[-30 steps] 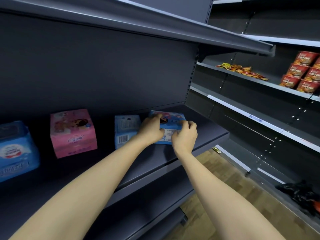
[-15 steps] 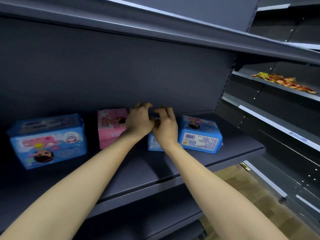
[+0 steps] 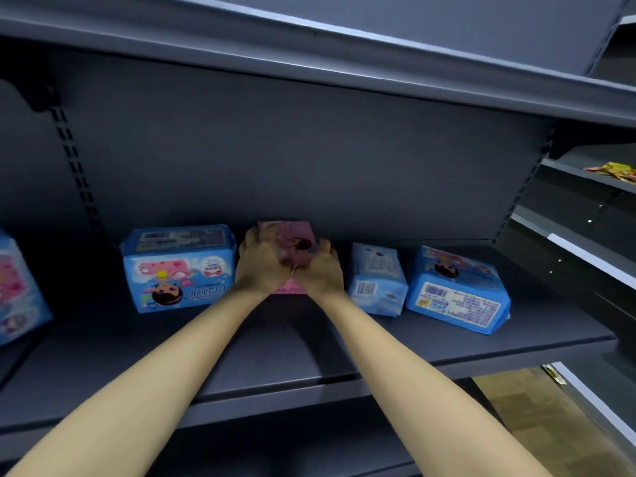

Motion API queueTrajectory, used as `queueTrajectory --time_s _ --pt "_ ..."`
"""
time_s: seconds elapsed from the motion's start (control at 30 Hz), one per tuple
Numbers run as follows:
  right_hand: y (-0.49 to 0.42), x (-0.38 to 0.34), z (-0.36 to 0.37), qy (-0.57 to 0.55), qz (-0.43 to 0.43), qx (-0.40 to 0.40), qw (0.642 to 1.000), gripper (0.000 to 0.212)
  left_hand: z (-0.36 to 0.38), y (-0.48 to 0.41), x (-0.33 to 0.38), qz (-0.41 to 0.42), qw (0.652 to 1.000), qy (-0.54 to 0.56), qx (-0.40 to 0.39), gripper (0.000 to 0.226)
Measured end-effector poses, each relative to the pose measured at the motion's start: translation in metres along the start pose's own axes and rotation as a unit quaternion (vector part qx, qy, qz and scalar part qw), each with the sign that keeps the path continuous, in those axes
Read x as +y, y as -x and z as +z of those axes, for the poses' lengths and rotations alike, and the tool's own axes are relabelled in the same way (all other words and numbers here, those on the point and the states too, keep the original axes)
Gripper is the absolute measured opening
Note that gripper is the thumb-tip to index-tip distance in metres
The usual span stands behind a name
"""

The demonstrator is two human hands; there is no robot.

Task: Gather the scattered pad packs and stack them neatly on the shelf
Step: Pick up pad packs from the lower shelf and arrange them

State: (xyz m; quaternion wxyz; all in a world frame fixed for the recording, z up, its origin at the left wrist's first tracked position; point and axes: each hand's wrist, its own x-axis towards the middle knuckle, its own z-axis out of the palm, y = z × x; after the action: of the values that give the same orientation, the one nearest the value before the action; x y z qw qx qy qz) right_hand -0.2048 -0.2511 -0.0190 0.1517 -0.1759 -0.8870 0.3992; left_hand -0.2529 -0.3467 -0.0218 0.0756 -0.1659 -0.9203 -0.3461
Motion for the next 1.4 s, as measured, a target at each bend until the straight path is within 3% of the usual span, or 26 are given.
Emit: queueTrajectory --time_s 0.2,0.37,0.5,0.63,0.8,0.9,1.1,1.27,1.4 --pt "-0.005 0.003 0.004 -0.072 0.103 -0.052 0.991 0.052 0.007 0.003 -0.004 -0.072 0.993 0.090 -0.034 0.068" --pt "-0.002 0.005 0.004 -0.127 0.117 -0.042 0.984 0.047 0.012 0.004 -0.003 -0.069 0.993 0.089 -0.031 0.068" --pt "0.001 0.005 -0.001 -0.241 0.108 -0.008 0.965 0.038 0.011 0.006 -0.004 -0.064 0.989 0.130 -0.009 0.072" --pt "0.001 -0.006 -0.006 -0.343 0.071 0.029 0.936 0.043 0.012 0.012 -0.003 -0.070 0.961 0.268 0.018 0.085" --pt "0.006 -0.009 -0.016 -0.261 0.001 0.140 0.955 0.043 0.012 0.029 0.006 -0.056 0.899 0.435 0.015 0.088" --pt "0.015 -0.002 -0.020 -0.219 -0.067 0.183 0.956 0.055 0.014 0.037 0.012 -0.046 0.862 0.504 -0.021 0.093" --pt "0.025 0.006 -0.022 -0.184 -0.156 0.187 0.952 0.072 0.015 0.048 0.019 -0.043 0.865 0.498 -0.038 0.092" --pt "0.023 0.008 -0.027 -0.200 -0.120 0.217 0.948 0.061 0.010 0.047 0.022 -0.045 0.841 0.537 -0.049 0.093" --pt "0.013 -0.001 -0.038 -0.260 -0.063 0.230 0.936 0.049 0.002 0.041 0.017 -0.043 0.856 0.506 -0.099 0.087"
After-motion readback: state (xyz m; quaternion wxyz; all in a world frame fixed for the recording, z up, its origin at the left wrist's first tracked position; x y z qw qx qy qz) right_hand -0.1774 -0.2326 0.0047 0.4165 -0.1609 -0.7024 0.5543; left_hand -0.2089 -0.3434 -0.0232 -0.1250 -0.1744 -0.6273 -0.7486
